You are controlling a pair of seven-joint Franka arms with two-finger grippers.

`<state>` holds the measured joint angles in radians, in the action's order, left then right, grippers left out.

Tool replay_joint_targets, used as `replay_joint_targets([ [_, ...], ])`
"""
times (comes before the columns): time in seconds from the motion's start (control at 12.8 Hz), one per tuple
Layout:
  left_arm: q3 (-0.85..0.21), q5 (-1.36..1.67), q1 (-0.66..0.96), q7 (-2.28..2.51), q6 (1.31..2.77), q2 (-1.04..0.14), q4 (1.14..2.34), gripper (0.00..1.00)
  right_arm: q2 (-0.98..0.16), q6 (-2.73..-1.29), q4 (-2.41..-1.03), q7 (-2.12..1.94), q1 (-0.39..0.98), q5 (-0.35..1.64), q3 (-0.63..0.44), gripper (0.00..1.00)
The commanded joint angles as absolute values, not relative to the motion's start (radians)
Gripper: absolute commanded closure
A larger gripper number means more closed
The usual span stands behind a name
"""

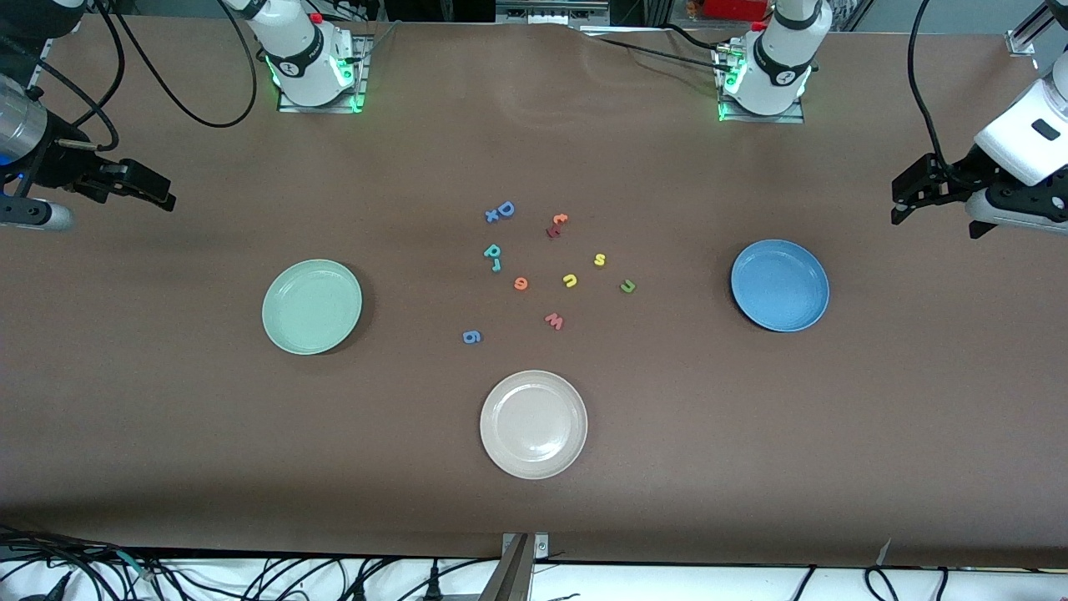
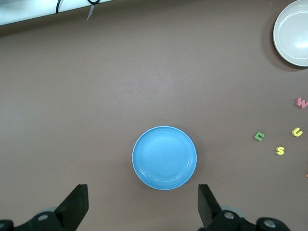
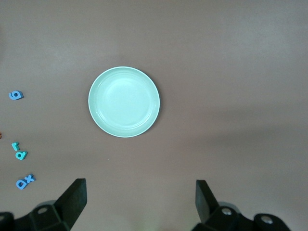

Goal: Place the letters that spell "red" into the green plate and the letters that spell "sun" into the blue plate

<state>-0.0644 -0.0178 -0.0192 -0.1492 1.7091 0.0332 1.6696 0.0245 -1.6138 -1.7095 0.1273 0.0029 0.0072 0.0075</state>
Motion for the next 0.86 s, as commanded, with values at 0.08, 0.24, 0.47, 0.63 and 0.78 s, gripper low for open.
replay_joint_targets([
  [0.08, -0.064, 0.000, -0.023, -0.156, 1.697, 0.025, 1.644, 0.00, 0.017, -1.608, -1.686, 0.107, 0.008, 0.012, 0.000, 0.00],
  [0.24, -0.064, 0.000, -0.021, -0.156, 1.697, 0.025, 1.644, 0.00, 0.018, -1.600, -1.684, 0.106, 0.009, 0.005, 0.002, 0.00],
  [0.47, -0.064, 0.000, -0.023, -0.156, 1.697, 0.025, 1.644, 0.00, 0.021, -1.598, -1.684, 0.106, 0.009, 0.000, 0.000, 0.00],
  [0.63, -0.064, 0.000, -0.021, -0.156, 1.697, 0.025, 1.644, 0.00, 0.017, -1.605, -1.678, 0.106, 0.014, -0.014, 0.002, 0.00],
  [0.78, -0.064, 0.000, -0.023, -0.156, 1.697, 0.025, 1.644, 0.00, 0.017, -1.600, -1.678, 0.106, 0.014, -0.015, 0.002, 0.00],
])
